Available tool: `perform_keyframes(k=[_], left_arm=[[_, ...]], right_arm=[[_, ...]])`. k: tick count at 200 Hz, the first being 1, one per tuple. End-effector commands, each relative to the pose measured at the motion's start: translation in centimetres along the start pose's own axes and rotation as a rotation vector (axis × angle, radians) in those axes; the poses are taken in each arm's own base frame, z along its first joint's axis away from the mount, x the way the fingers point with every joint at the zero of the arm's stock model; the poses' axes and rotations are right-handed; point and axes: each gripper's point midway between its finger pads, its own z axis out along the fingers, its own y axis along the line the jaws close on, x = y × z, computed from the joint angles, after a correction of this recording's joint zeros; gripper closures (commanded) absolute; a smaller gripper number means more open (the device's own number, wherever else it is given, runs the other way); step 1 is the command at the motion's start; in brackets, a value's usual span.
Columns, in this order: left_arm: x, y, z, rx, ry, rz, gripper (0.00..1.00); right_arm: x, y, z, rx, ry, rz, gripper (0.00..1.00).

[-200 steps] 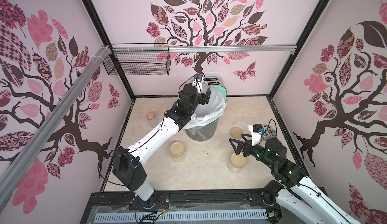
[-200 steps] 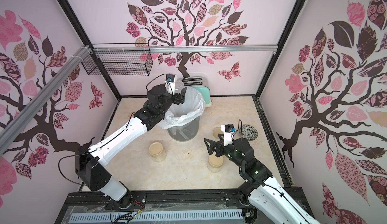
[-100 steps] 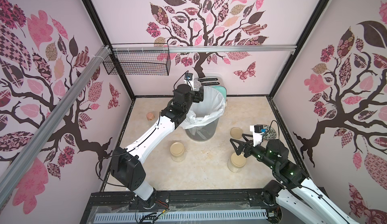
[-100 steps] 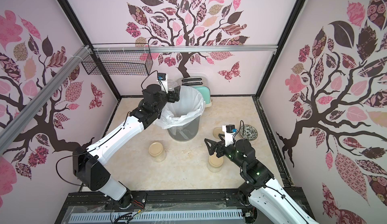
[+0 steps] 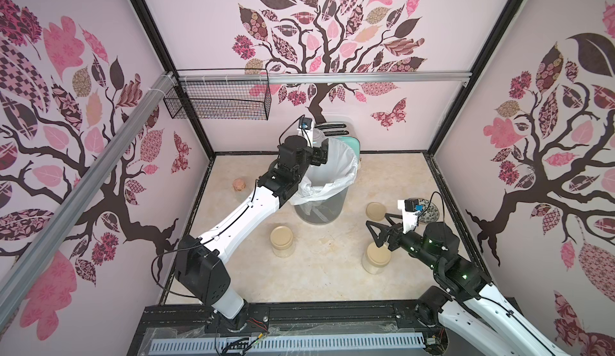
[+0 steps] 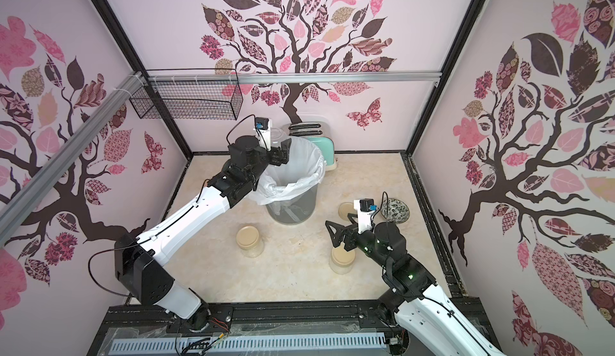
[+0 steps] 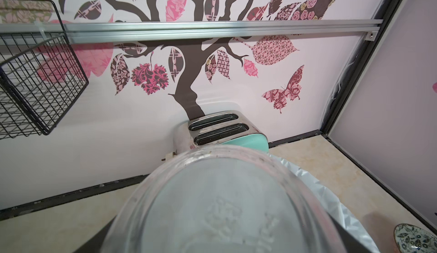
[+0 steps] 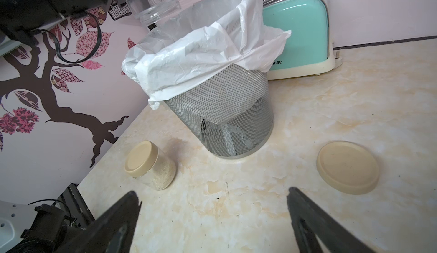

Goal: Empty moldy rice from jars
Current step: Pour the moldy rice from the jar into the trash bin.

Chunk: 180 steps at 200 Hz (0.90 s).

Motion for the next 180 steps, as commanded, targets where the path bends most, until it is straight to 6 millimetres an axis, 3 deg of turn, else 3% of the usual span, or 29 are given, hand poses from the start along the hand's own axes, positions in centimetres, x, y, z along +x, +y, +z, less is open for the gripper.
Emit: perform_keyframes(k=[1,62,89,130,180], left_arm=[[-5.1,-1.6,-2.4,0.013,-0.161,0.093,0.34],[-6.9,-1.4,-3.0,-0.058,-0.329,0.269,0.34],[-6.7,-1.7,-2.5,-0.087,-0.352,0.371,0.34],[-5.1,-3.8,-1.9,-0.116,-0.376,0.615,0.34],[-5.0,-3.6,-1.9,-0.112,-0.381,0.501,0.34]], right_arm=[[-0.4,0.1,-0.2,-0.004,-0.013,0.010,0.00],[-0.2,0.2,-0.3,-0.013,-0.010,0.020,0.00],[-0.1,0.3,-0.3,-0.015,-0.004,0.019,0.01],[-0.1,0.2,-0.3,-0.011,-0.003,0.018,0.00],[-0.4,0.4,-0.3,-0.012,-0.003,0.014,0.00]])
